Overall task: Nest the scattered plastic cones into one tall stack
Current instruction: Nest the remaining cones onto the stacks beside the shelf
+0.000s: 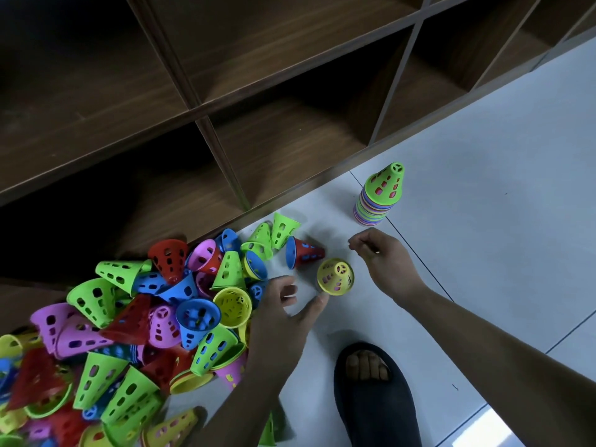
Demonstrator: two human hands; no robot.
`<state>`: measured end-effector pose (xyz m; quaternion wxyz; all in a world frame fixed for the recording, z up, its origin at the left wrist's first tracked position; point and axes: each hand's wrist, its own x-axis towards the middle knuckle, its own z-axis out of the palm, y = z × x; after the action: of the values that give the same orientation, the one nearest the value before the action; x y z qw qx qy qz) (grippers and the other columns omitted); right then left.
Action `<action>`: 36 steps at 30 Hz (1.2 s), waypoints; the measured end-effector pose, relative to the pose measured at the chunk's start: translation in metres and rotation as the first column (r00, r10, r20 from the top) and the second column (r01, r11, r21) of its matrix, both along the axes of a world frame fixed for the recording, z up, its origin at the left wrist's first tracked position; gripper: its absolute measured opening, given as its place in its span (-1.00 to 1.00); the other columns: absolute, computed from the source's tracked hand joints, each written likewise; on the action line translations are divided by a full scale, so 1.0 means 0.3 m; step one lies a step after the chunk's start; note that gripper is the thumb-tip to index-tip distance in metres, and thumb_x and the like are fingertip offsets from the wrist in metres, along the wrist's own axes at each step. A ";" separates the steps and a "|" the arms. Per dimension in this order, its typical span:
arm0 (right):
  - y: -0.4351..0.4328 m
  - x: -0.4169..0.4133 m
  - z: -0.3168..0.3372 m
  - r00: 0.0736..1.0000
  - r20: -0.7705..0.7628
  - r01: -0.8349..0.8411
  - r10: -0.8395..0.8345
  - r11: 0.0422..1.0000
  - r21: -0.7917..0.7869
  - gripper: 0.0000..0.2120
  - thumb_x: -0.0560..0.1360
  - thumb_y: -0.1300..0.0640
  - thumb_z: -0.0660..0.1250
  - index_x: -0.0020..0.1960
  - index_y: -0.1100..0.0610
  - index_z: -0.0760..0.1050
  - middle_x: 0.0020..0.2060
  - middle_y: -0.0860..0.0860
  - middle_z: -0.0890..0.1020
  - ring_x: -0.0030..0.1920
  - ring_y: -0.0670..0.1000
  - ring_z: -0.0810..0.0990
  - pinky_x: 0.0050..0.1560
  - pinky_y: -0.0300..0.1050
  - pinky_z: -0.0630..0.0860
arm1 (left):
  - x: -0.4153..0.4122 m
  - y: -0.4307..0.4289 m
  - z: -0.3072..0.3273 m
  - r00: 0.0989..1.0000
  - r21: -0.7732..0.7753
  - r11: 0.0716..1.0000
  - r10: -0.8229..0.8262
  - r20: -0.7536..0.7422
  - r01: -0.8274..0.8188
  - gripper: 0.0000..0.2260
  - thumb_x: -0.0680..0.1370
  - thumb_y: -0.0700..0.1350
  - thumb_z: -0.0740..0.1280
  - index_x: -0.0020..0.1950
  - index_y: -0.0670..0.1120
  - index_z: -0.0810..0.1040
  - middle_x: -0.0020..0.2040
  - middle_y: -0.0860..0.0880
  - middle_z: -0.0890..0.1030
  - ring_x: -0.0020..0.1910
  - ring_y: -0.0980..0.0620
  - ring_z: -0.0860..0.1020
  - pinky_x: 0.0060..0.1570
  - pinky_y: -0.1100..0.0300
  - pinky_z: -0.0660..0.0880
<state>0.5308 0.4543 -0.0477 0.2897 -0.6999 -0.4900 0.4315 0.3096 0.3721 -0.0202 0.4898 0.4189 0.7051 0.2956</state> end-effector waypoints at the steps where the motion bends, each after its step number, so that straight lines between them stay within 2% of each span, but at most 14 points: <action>1: 0.023 -0.007 0.006 0.999 0.025 -0.042 0.042 0.999 0.002 -0.85 0.64 0.14 0.34 -0.02 -0.04 0.66 -0.10 -0.17 0.71 -0.11 -0.16 0.61 -0.08 -0.20 0.48 | -0.019 -0.018 -0.009 0.999 0.005 1.000 0.004 -0.033 -0.003 -0.49 0.31 0.38 0.54 0.16 0.24 0.55 0.10 0.19 0.65 0.10 0.20 0.64 0.06 -0.08 0.67; 3: 0.075 -0.034 0.016 0.982 0.077 -0.174 0.173 0.985 0.005 -0.89 0.62 0.13 0.38 -0.02 -0.04 0.65 -0.10 -0.17 0.70 -0.08 -0.14 0.61 -0.03 -0.19 0.50 | -0.057 -0.063 -0.032 0.994 0.013 1.000 -0.021 -0.108 0.022 -0.58 0.36 0.27 0.57 0.12 0.19 0.56 -0.01 0.15 0.66 -0.02 0.14 0.66 -0.01 -0.02 0.67; 5: 0.120 -0.076 0.018 0.936 0.121 -0.333 0.330 0.943 0.008 -0.91 0.60 0.15 0.41 0.00 -0.02 0.65 -0.08 -0.16 0.69 -0.10 -0.13 0.61 -0.01 -0.17 0.50 | -0.090 -0.116 -0.051 0.966 0.050 0.993 -0.092 -0.241 0.107 -0.71 0.45 0.15 0.58 0.02 0.14 0.54 -0.10 0.13 0.64 -0.13 0.16 0.64 -0.10 0.12 0.60; 7: 0.152 -0.125 0.027 0.873 0.182 -0.460 0.453 0.888 0.000 -0.88 0.57 0.16 0.44 0.09 0.02 0.66 -0.05 -0.11 0.68 -0.14 -0.15 0.60 -0.07 -0.23 0.48 | -0.119 -0.162 -0.061 0.922 0.118 0.977 -0.121 -0.368 0.175 -0.77 0.53 0.10 0.57 0.02 0.17 0.53 -0.07 0.17 0.60 -0.11 0.15 0.61 -0.12 0.20 0.55; 9: 0.183 -0.173 0.040 0.793 0.256 -0.573 0.553 0.820 0.002 -0.78 0.55 0.18 0.46 0.18 0.03 0.66 -0.05 -0.08 0.64 -0.09 -0.08 0.60 -0.03 -0.19 0.52 | -0.139 -0.188 -0.057 0.894 0.158 0.966 -0.119 -0.433 0.205 -0.70 0.52 0.05 0.58 0.13 0.18 0.53 0.03 0.20 0.56 -0.06 0.14 0.60 -0.08 0.22 0.56; 12: 0.223 -0.238 0.048 0.635 0.394 -0.705 0.664 0.707 -0.054 -0.69 0.52 0.15 0.44 0.23 -0.06 0.66 0.01 -0.02 0.55 0.02 0.00 0.58 0.11 -0.04 0.54 | -0.155 -0.181 -0.059 0.843 0.148 0.964 -0.113 -0.526 0.222 -0.57 0.45 -0.04 0.62 0.23 0.12 0.55 0.10 0.14 0.52 0.02 0.03 0.57 -0.06 0.12 0.57; 15: 0.242 -0.284 0.042 0.463 0.542 -0.776 0.701 0.616 -0.133 -0.68 0.52 0.12 0.43 0.24 -0.13 0.65 0.09 -0.01 0.50 0.16 0.10 0.57 0.12 0.06 0.58 | -0.165 -0.130 -0.054 0.760 0.181 0.949 -0.085 -0.644 0.260 -0.60 0.43 -0.09 0.61 0.22 0.04 0.60 0.10 0.09 0.52 0.06 -0.05 0.50 0.01 -0.04 0.55; 17: 0.245 -0.296 0.040 0.373 0.606 -0.799 0.703 0.575 -0.175 -0.69 0.53 0.11 0.43 0.24 -0.13 0.65 0.13 0.01 0.50 0.18 0.12 0.55 0.10 0.02 0.57 | -0.175 -0.090 -0.055 0.696 0.171 0.942 -0.085 -0.713 0.290 -0.62 0.47 -0.07 0.58 0.26 0.04 0.61 0.13 0.08 0.54 0.10 -0.06 0.48 0.08 -0.07 0.49; 19: 0.250 -0.296 0.038 0.316 0.651 -0.801 0.690 0.562 -0.208 -0.69 0.55 0.12 0.41 0.26 -0.12 0.64 0.14 0.02 0.52 0.18 0.14 0.55 0.06 -0.07 0.46 | -0.186 -0.053 -0.060 0.648 0.138 0.943 -0.098 -0.756 0.304 -0.60 0.50 -0.01 0.55 0.31 0.06 0.60 0.17 0.08 0.55 0.16 -0.07 0.46 0.14 -0.10 0.44; 22: 0.259 -0.276 0.036 0.301 0.691 -0.775 0.657 0.591 -0.224 -0.70 0.54 0.14 0.40 0.24 -0.09 0.62 0.13 0.03 0.52 0.19 0.14 0.53 -0.02 -0.09 0.32 | -0.201 -0.011 -0.082 0.590 0.089 0.934 -0.143 -0.795 0.347 -0.57 0.49 0.03 0.54 0.34 0.07 0.59 0.21 0.07 0.59 0.22 -0.09 0.45 0.16 -0.10 0.42; 25: 0.266 -0.240 0.032 0.326 0.705 -0.734 0.630 0.639 -0.232 -0.69 0.54 0.18 0.41 0.23 -0.08 0.61 0.14 0.04 0.51 0.20 0.14 0.53 -0.06 -0.10 0.27 | -0.204 0.019 -0.101 0.528 0.038 0.922 -0.187 -0.829 0.386 -0.58 0.44 0.00 0.57 0.27 0.05 0.62 0.16 0.05 0.62 0.21 -0.12 0.45 0.12 -0.11 0.43; 30: 0.287 -0.176 0.017 0.393 0.691 -0.698 0.608 0.685 -0.206 -0.74 0.55 0.17 0.45 0.19 -0.07 0.64 0.14 0.04 0.50 0.21 0.16 0.56 -0.07 -0.09 0.39 | -0.191 0.051 -0.111 0.446 -0.012 0.916 -0.206 -0.871 0.400 -0.59 0.39 -0.06 0.59 0.23 0.03 0.67 0.12 0.01 0.64 0.17 -0.17 0.49 0.12 -0.14 0.45; 33: 0.281 -0.143 0.006 0.438 0.673 -0.708 0.596 0.690 -0.151 -0.84 0.55 0.13 0.44 0.12 0.01 0.65 0.11 0.07 0.52 0.19 0.18 0.53 -0.05 -0.10 0.37 | -0.194 0.057 -0.118 0.409 -0.047 0.915 -0.224 -0.885 0.400 -0.63 0.42 -0.08 0.53 0.24 0.06 0.68 0.11 0.03 0.66 0.18 -0.15 0.48 0.13 -0.12 0.38; 36: 0.265 -0.109 -0.001 0.493 0.679 -0.705 0.544 0.707 -0.054 -0.92 0.52 0.14 0.46 0.02 0.06 0.65 0.01 0.09 0.53 0.09 0.24 0.54 -0.04 0.02 0.50 | -0.202 0.054 -0.126 0.401 -0.055 0.903 -0.242 -0.884 0.425 -0.63 0.45 -0.05 0.52 0.26 0.09 0.68 0.08 0.07 0.69 0.16 -0.13 0.47 0.11 -0.09 0.36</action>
<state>0.4980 0.5337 -0.0481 0.0023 -0.5364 -0.8255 0.1755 0.2492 0.3882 -0.0579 0.0700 0.6845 0.7256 -0.0023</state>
